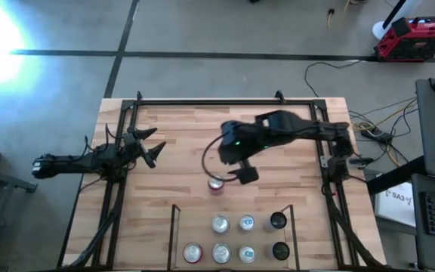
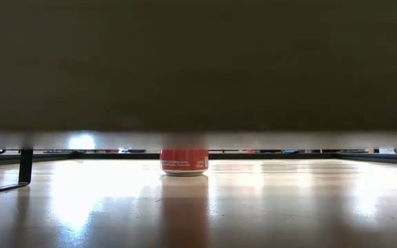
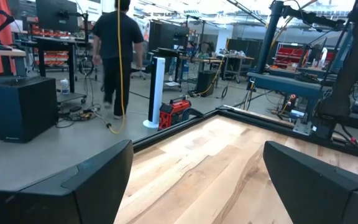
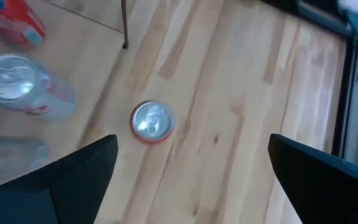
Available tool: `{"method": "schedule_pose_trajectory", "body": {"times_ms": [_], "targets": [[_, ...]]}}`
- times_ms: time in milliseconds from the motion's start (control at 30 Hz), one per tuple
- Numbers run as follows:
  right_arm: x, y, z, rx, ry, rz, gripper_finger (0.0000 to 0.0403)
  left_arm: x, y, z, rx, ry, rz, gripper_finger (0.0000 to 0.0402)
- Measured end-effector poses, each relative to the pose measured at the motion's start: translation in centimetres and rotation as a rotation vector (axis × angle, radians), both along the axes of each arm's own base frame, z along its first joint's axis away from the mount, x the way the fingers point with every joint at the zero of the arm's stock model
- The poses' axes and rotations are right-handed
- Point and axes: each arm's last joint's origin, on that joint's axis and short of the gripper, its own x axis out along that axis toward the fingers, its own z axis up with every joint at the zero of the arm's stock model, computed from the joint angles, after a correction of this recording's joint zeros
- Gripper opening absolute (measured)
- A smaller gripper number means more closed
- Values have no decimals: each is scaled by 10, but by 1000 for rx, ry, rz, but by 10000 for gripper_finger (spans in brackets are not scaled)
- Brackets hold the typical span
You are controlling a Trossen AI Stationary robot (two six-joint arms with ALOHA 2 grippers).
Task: Place canned beverage on shelf
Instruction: Put the red soda can on the shelf aligned with the other red soda can
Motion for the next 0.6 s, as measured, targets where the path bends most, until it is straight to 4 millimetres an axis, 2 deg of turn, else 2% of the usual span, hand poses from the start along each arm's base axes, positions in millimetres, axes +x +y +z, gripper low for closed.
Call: {"method": "schedule_pose_trajectory", "body": {"times_ms": [233, 367, 500, 600], "targets": [[-38, -2, 10, 139, 44, -145, 400, 0, 0, 0, 0, 0, 0, 346], [-60, -4, 14, 206, 6, -225, 400, 0, 0, 0, 0, 0, 0, 346], [-82, -8, 8, 233, -48, -295, 400, 0, 0, 0, 0, 0, 0, 346], [-106, -11, 1, 228, -67, -340, 400, 0, 0, 0, 0, 0, 0, 346]]}}
